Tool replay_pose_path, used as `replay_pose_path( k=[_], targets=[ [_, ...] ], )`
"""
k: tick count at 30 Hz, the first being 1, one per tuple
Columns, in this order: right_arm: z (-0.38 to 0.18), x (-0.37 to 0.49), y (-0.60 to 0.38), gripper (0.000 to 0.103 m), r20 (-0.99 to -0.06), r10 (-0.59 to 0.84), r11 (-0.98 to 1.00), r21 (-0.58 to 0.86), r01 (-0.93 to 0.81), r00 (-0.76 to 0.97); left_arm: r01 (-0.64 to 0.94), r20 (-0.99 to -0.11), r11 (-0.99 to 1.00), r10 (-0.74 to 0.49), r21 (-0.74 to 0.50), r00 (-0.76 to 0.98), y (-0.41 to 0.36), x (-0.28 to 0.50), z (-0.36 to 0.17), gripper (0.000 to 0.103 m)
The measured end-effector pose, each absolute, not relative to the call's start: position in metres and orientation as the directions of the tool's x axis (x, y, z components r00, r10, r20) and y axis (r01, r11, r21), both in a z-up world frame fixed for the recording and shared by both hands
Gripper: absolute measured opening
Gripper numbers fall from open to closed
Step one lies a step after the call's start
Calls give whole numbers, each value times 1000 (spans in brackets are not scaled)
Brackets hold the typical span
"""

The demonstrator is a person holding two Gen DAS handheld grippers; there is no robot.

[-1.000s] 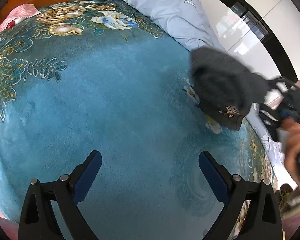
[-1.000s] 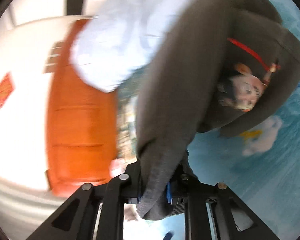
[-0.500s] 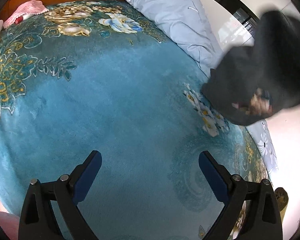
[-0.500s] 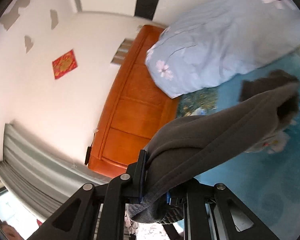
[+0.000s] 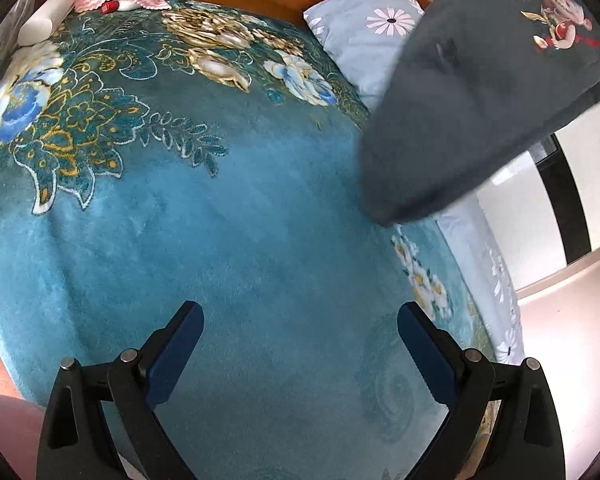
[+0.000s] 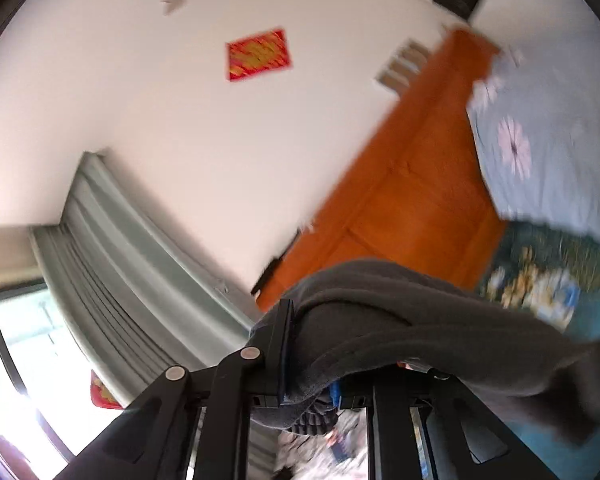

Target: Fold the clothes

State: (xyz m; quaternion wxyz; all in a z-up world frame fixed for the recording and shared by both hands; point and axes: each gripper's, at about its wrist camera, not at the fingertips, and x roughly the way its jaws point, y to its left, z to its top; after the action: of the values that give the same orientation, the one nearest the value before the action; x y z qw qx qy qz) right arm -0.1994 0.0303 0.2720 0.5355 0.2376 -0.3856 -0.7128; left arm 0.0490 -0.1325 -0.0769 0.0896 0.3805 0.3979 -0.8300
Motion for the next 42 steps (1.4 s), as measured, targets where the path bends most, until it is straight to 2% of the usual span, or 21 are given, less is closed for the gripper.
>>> replay_pose_path(
  k=[4,7,10,16,18,22,23,25,26,29,32,35,37,42],
  targets=[
    [211,-199,95,16,57,-904,-158,876,455,-423,437,-709,-679,179,-591,-682,-127,43,-79,98],
    [127,-190,145,16,-88,-864,-261,921,291,-495,429,-712,-687,186,-587,-677,-125,43,-80,98],
    [32,-157,200,16,-290,-805,-390,916,93,-517,435,-720,-681,200,-590,-665,-125,41,-84,98],
    [-133,-85,275,16,-620,-686,-547,784,-293,-381,450,-741,-675,218,-585,-636,-123,34,-91,98],
    [-162,-66,294,16,-612,-692,-504,789,-352,-382,456,-749,-675,221,-580,-625,-122,34,-93,98],
    [-151,-61,310,21,-580,-711,-484,814,-322,-397,465,-757,-678,211,-570,-619,-121,31,-93,98],
    [-145,-62,311,25,-581,-711,-494,813,-307,-396,468,-757,-677,208,-569,-619,-121,33,-93,98],
    [-135,-64,318,41,-587,-705,-516,810,-279,-398,476,-757,-669,205,-571,-621,-123,33,-94,98],
    [-129,-60,324,52,-592,-699,-529,805,-267,-401,479,-758,-666,206,-572,-619,-124,32,-95,98],
    [-93,-53,320,56,-631,-648,-597,768,-231,-426,484,-763,-663,210,-571,-611,-126,31,-98,98],
    [-41,-33,315,57,-699,-528,-740,658,-143,-482,481,-771,-673,215,-561,-599,-125,29,-99,98],
    [-10,-32,289,66,-748,-419,-868,497,-16,-515,470,-776,-689,219,-552,-591,-121,26,-98,98],
    [-8,-40,258,73,-791,-383,-913,404,63,-478,463,-781,-702,216,-541,-586,-118,25,-97,98],
    [-46,-68,163,73,-886,-267,-956,192,223,-380,469,-781,-704,197,-533,-592,-120,29,-94,98]
  ],
)
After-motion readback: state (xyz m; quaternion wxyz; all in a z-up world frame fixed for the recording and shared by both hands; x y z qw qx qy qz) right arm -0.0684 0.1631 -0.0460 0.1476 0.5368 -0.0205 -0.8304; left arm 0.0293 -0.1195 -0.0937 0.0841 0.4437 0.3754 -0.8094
